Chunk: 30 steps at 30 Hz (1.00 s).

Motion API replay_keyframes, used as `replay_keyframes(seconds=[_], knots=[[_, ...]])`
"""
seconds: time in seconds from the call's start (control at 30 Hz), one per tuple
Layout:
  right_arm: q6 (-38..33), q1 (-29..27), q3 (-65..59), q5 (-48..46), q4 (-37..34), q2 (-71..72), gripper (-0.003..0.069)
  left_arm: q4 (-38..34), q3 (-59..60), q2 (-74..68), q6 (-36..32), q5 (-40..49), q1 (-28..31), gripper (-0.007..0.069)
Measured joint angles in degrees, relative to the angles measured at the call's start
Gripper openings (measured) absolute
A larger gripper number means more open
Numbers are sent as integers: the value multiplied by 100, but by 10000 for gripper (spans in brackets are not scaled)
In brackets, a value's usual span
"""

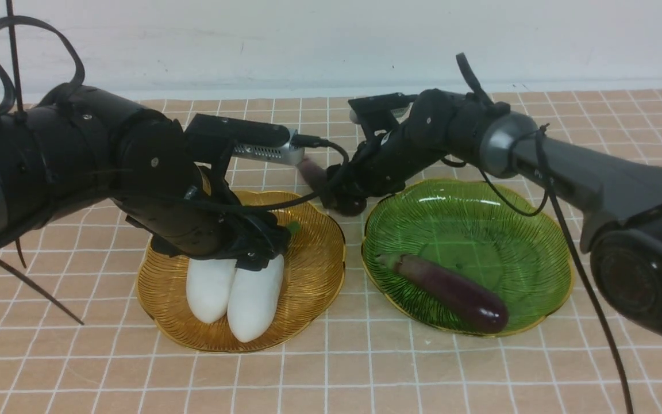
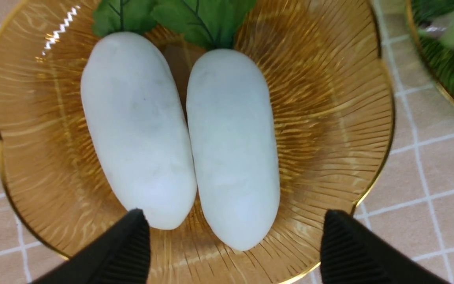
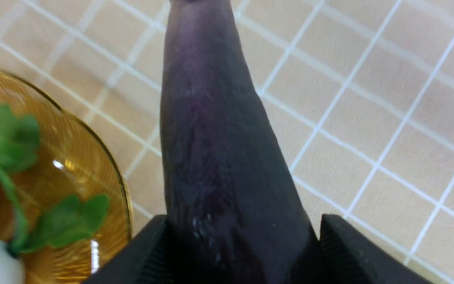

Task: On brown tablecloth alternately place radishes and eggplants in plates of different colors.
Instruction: 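Put the eggplants into the green plate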

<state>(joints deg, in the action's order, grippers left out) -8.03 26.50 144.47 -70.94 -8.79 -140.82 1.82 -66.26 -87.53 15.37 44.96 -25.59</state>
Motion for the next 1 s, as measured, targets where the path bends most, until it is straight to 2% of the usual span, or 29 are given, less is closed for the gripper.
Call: replay_keyframes(seconds=[0.3, 0.5, 0.67, 1.0], knots=[[402, 2, -92, -93, -40, 350, 428, 0, 0, 216, 62, 367, 0, 525], [543, 2, -1099, -93, 79, 960, 428, 0, 0, 290, 81, 792, 0, 525], [615, 2, -2444, -93, 596, 1709, 428, -5, 0, 340, 120, 855, 0, 525], [949, 2, -3149, -75, 1426, 1643, 428, -109, 0, 358, 131, 867, 0, 525]])
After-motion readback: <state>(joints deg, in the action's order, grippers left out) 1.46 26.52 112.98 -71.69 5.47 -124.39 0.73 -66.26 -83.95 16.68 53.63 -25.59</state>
